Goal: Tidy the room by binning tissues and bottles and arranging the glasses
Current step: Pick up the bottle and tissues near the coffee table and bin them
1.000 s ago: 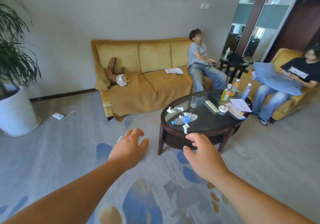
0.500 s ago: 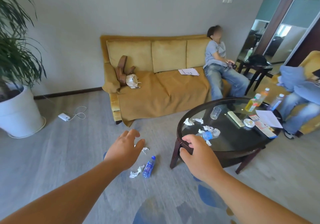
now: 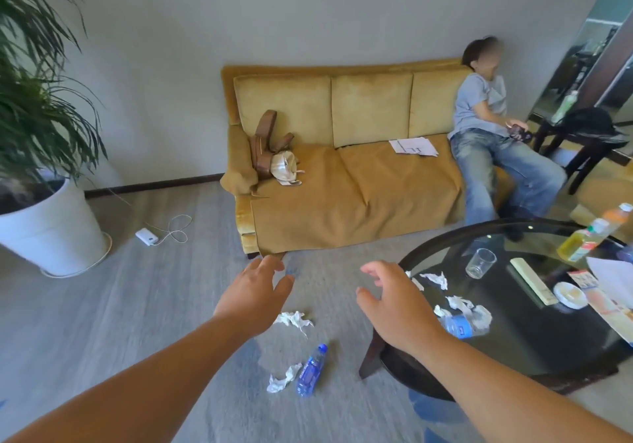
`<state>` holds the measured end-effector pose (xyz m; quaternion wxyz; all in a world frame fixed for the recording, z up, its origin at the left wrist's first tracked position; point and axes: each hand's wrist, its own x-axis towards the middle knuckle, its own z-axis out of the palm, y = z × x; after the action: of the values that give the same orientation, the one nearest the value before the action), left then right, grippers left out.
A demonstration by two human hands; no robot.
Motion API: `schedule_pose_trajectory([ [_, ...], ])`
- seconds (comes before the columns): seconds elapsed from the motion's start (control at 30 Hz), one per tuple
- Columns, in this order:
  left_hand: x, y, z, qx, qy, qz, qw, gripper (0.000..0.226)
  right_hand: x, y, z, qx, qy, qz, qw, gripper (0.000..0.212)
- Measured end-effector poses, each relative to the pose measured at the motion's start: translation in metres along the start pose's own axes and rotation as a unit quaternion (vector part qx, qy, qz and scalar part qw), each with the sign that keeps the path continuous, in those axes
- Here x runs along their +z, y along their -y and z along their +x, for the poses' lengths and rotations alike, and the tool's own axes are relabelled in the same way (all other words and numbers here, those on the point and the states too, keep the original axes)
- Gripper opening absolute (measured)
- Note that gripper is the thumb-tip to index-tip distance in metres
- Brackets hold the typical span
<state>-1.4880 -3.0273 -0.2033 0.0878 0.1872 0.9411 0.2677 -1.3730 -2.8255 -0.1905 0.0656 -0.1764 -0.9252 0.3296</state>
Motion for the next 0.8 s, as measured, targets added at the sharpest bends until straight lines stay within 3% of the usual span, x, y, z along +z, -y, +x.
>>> schedule_pose_trajectory([
  [0.4, -0.002, 0.030, 0.128, -0.004, 0.023, 0.001, 1.000, 0.040, 0.030, 0.010, 0.134, 0.011, 0.030, 0.005, 0.999, 0.037],
  [0.8, 0.001, 0.104, 0.299, 0.083, 0.152, 0.035, 0.984, 0.032, 0.114, 0.038, 0.240, 0.182, -0.001, 0.024, 0.983, 0.041],
])
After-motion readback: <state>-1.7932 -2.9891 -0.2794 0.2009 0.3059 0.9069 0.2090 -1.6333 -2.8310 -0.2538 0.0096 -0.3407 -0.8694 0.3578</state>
